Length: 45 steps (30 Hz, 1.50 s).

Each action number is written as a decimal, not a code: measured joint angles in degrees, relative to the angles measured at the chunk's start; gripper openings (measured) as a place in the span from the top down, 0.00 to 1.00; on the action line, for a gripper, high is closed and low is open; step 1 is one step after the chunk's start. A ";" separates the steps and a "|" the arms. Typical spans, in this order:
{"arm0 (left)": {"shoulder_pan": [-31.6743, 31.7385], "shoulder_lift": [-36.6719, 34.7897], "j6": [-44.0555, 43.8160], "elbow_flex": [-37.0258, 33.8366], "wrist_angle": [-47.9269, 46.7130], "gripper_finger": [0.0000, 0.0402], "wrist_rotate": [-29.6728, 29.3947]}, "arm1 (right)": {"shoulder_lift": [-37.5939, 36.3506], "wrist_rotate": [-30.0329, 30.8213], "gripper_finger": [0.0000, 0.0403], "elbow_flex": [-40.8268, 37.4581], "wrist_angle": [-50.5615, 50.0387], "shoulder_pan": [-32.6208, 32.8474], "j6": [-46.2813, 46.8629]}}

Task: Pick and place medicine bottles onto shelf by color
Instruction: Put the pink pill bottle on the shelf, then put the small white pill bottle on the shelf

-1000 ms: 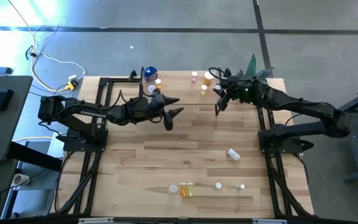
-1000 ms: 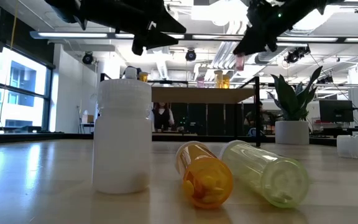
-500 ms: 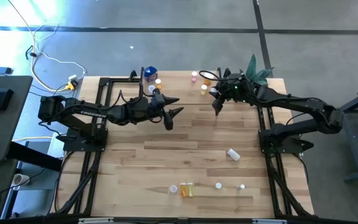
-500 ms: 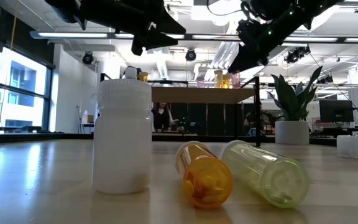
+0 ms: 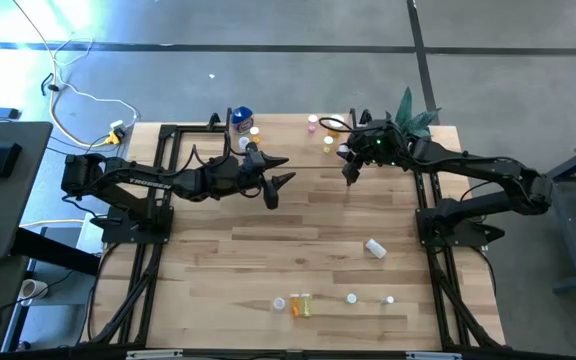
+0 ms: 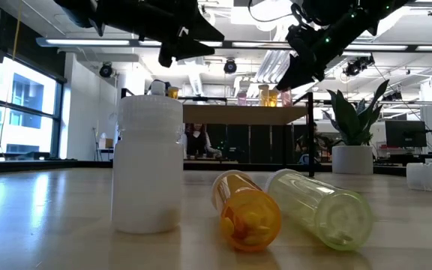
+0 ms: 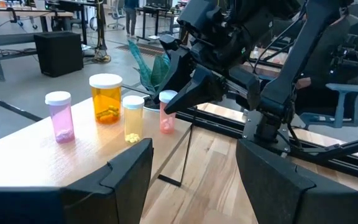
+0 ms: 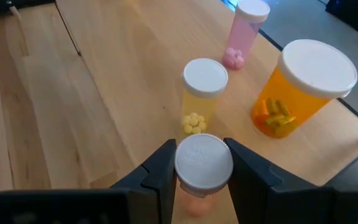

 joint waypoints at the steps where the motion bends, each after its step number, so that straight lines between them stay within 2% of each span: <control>1: 0.00 0.00 0.00 0.00 -0.14 0.45 0.00 | -0.01 -0.08 0.72 0.02 -0.16 0.00 0.00; 8: 0.00 0.00 0.01 0.00 -1.57 0.45 0.00 | 0.04 -0.06 0.67 0.02 -1.20 0.00 0.48; 21: 0.00 0.02 0.00 0.00 -2.68 0.45 0.74 | 0.02 -0.05 0.50 2.26 -2.89 0.00 1.07; 27: -0.26 -0.87 0.19 -0.02 -3.75 0.45 0.90 | -0.10 1.29 0.49 4.83 -6.60 0.00 4.65; 34: -1.59 -4.23 3.25 -0.02 -9.50 0.45 0.90 | -0.20 2.50 0.49 8.29 -10.62 1.60 6.22; 40: -3.43 -7.60 3.53 -0.02 -14.28 0.45 0.87 | -0.22 3.81 0.49 13.81 -18.08 4.85 11.07; 45: -5.15 -10.83 0.31 -0.02 -20.46 0.45 0.87 | -0.24 4.69 0.49 16.85 -24.50 9.52 19.01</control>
